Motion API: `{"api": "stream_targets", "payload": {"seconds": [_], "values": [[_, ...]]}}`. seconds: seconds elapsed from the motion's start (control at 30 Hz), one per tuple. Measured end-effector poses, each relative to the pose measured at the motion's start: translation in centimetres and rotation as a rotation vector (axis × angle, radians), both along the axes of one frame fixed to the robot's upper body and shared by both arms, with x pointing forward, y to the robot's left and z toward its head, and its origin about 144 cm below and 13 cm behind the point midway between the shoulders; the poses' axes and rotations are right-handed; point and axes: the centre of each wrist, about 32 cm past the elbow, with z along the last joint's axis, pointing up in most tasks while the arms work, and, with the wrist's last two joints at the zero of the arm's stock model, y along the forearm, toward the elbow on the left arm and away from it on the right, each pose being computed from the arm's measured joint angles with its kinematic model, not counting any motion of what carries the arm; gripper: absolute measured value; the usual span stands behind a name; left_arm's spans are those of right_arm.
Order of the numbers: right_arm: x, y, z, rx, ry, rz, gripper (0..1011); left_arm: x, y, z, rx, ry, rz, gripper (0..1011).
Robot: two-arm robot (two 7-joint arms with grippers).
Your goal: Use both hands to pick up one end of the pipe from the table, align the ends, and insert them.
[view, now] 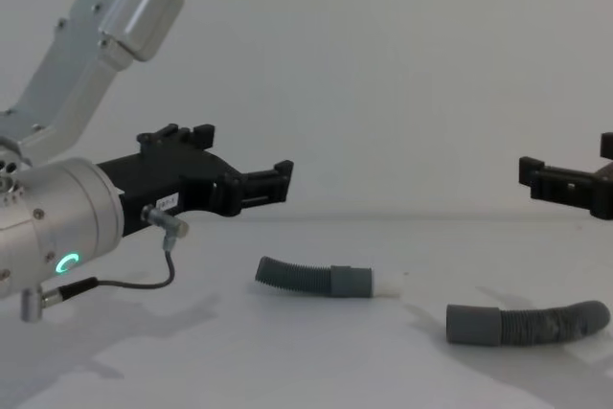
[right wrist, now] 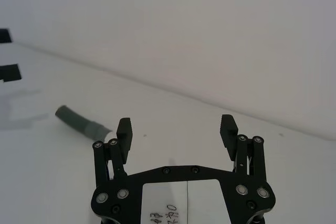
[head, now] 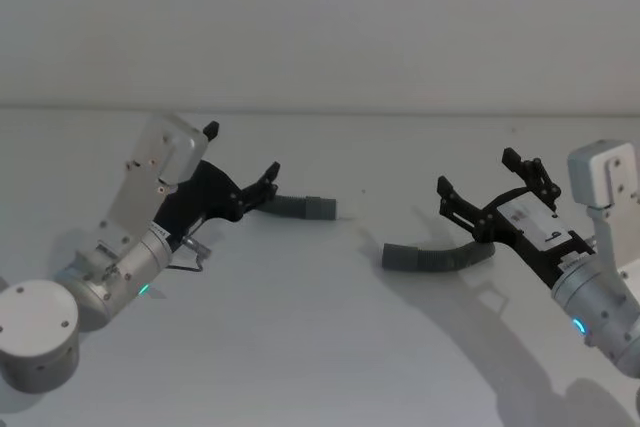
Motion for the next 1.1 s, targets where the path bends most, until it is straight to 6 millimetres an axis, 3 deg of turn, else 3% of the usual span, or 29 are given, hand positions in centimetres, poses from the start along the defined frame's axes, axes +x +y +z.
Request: {"api": "stream_targets", "payload": {"seconds": [0.47,1.1], "values": [[2.8,-3.3,0.6,-0.164,0.010,0.180,1000,2.6,0.4,0.5,0.131,-0.005,-0.193,1001],[7.2,-7.2,3.3,-0.397,0.122,0.489,1001,7.3,1.7,1.8,0.397,0.016,-0.425,1001]]}}
